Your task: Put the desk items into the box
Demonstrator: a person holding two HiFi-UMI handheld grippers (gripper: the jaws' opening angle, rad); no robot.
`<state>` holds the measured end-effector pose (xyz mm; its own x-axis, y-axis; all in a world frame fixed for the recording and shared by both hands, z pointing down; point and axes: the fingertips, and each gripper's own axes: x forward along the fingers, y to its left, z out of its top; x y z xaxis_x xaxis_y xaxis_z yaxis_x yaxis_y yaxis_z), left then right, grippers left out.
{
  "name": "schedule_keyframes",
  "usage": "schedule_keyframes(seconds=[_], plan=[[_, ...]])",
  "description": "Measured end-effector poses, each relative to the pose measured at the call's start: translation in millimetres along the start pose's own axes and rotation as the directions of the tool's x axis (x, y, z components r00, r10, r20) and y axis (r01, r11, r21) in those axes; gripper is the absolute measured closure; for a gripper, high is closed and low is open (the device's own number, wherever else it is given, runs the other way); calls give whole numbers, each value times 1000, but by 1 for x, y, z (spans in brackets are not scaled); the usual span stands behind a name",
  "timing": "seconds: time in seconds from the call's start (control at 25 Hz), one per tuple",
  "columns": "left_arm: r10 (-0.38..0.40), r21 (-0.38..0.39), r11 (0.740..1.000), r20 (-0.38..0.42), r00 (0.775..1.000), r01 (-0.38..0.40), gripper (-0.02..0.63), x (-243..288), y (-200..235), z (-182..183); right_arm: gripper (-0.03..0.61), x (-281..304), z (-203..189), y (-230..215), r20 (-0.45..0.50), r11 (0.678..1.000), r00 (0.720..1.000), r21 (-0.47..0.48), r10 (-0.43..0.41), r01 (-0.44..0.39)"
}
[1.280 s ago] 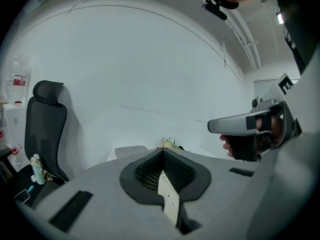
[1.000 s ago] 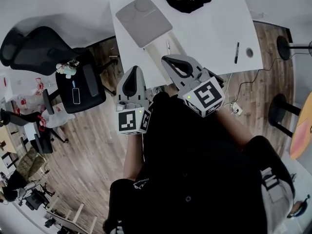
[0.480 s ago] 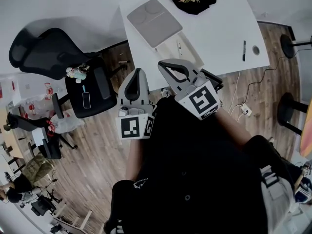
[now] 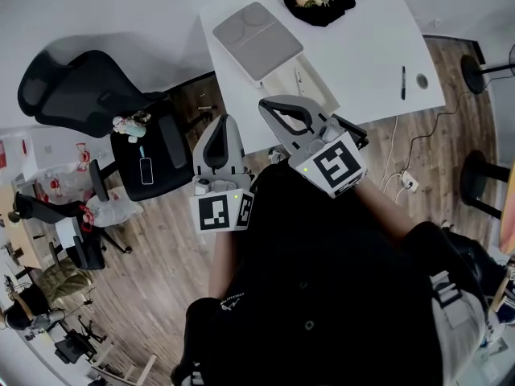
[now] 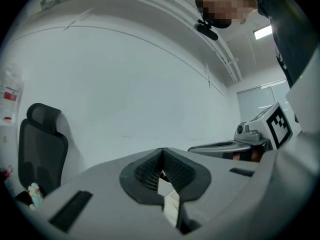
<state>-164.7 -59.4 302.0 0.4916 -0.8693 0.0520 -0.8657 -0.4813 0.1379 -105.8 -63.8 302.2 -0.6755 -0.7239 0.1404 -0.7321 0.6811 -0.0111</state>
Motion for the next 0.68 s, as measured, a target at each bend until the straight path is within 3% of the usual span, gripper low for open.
schedule_keyframes(seconds=[0.68], plan=[[-20, -10, 1000, -23, 1000, 20, 606, 7, -3, -10, 580, -1, -8, -8, -43, 1000, 999, 9, -25, 26]])
